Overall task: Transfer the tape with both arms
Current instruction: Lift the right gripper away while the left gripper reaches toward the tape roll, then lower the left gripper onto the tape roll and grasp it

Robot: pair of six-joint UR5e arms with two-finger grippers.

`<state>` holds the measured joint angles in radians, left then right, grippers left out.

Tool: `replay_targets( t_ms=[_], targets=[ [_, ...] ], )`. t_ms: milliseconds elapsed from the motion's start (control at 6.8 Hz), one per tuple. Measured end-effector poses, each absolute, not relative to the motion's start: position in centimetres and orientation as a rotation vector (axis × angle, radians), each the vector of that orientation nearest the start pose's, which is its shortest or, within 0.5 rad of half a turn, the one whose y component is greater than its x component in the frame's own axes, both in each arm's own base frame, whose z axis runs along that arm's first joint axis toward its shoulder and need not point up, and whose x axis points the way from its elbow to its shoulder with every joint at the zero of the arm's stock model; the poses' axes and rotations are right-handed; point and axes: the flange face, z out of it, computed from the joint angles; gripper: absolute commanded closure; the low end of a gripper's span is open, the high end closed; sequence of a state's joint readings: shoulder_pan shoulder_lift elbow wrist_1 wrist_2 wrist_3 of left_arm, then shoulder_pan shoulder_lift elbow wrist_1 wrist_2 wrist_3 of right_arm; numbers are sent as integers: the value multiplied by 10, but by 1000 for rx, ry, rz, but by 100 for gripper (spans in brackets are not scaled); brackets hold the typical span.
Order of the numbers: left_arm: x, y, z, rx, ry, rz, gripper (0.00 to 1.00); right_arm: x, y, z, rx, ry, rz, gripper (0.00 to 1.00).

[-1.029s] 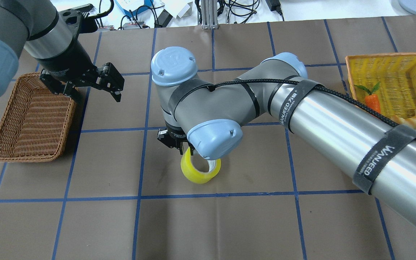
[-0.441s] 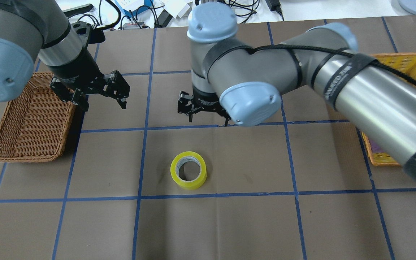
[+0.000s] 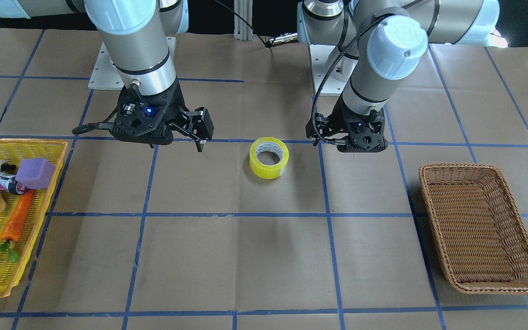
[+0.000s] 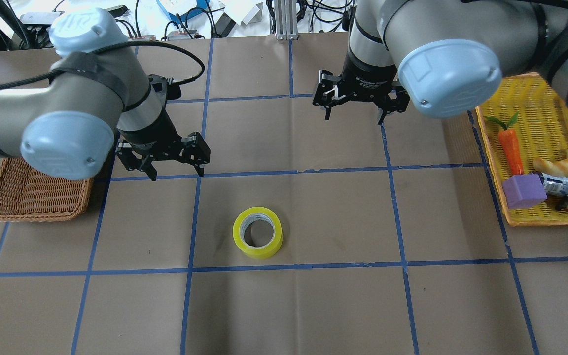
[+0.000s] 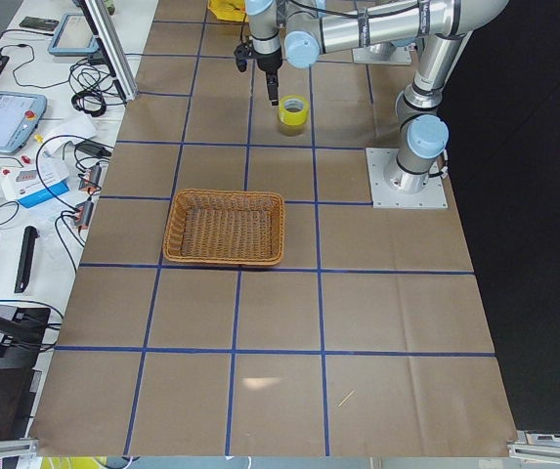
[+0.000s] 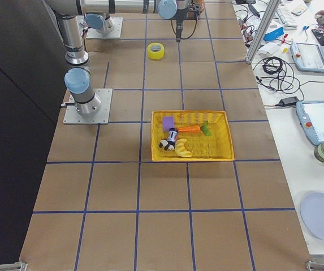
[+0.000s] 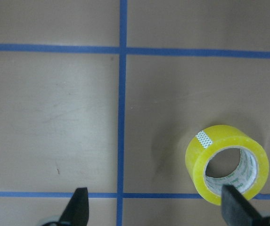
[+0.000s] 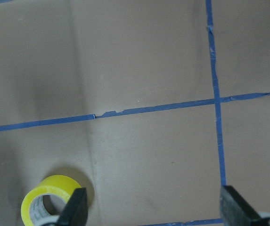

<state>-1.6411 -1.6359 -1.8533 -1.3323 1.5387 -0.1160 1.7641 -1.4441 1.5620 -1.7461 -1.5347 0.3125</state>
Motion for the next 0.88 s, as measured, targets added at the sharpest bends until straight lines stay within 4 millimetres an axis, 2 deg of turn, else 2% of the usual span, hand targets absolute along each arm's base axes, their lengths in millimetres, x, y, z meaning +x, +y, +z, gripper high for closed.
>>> replay_targets(
  t_ms=[441, 588, 882],
  targets=[
    [-238, -456, 262, -32, 3140, 192, 0, 231, -510, 444, 178, 3104, -69, 0],
    [-258, -455, 242, -25, 3134, 191, 0, 230, -510, 443, 178, 3104, -67, 0],
    [-274, -452, 220, 36, 3125, 208, 0, 230, -510, 443, 178, 3105, -67, 0]
  ],
)
